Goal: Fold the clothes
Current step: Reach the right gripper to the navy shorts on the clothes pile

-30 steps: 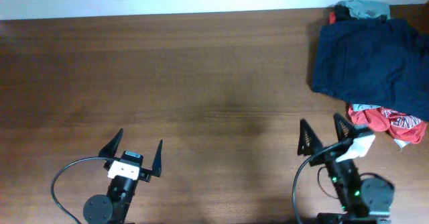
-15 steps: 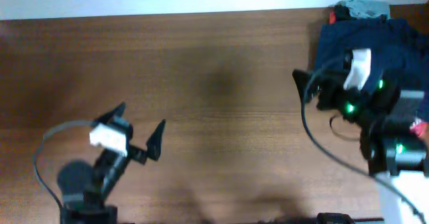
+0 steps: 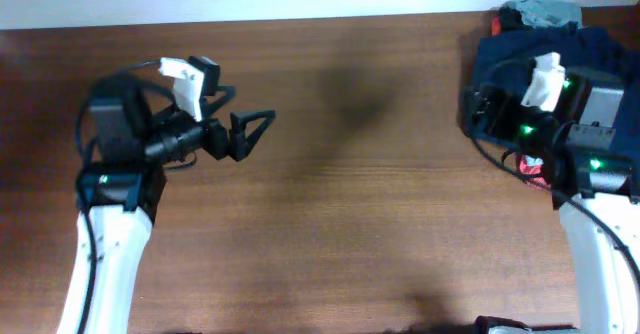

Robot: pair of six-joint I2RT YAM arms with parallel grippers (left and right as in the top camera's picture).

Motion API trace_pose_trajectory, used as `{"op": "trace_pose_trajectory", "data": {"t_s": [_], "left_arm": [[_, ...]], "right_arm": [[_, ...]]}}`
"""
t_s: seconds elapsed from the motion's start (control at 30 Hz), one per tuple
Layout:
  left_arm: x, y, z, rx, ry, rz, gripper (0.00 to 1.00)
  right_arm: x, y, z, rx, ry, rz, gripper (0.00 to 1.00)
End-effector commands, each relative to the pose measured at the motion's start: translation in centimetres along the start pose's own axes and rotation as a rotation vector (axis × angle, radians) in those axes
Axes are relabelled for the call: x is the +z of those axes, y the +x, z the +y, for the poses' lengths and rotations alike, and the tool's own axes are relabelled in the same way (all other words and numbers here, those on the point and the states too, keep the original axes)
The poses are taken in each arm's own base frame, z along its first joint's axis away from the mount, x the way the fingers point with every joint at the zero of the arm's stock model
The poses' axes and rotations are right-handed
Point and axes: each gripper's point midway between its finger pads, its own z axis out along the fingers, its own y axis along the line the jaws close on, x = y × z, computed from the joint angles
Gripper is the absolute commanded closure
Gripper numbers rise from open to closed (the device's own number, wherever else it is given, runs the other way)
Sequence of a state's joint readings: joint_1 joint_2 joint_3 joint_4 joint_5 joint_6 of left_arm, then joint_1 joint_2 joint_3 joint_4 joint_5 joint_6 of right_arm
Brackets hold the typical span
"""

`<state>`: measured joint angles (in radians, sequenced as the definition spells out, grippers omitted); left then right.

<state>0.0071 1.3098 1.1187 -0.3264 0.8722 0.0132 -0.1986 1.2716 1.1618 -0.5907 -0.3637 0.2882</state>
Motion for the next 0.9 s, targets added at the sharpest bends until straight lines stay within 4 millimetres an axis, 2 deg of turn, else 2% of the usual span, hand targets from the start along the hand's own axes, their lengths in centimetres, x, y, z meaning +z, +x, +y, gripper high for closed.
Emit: {"op": "trace_pose_trajectory", "data": {"t_s": [0.0, 0.13, 0.27, 0.4, 0.53, 0.63, 0.87], "left_arm": [[1.3, 1.5, 0.3, -0.072, 0.071, 0.055, 0.01], [2.5, 2.9, 1.0, -0.122, 0.108, 0.091, 0.01], [2.8, 2.8, 1.7, -0.11, 0.095, 0.083, 0.01], [2.9, 2.7, 2.4, -0.101, 0.05, 0.082, 0.01], [3.1, 3.0, 3.2, -0.101, -0.007, 0.092, 0.01], [3.3, 3.2, 3.9, -0.121, -0.058, 0.1, 0.01], [4.0, 3.6, 4.0, -0.104, -0.11, 0.122, 0.01]], "right_arm": [[0.4, -1.4, -5.5, 0.09, 0.232, -0.049, 0.01], [2.0, -0.5, -11.6, 0.26, 0.402, -0.023, 0.01], [3.6, 1.3, -16.1, 0.395, 0.479, 0.033, 0.05], [4.9, 2.2, -20.0, 0.457, 0.531, 0.052, 0.1], [5.1, 3.2, -23.0, 0.489, 0.625, 0.059, 0.12], [4.8, 3.9, -24.2, 0.554, 0.676, 0.054, 0.12], [4.6, 3.6, -24.9, 0.65, 0.683, 0.006, 0.11]]}}
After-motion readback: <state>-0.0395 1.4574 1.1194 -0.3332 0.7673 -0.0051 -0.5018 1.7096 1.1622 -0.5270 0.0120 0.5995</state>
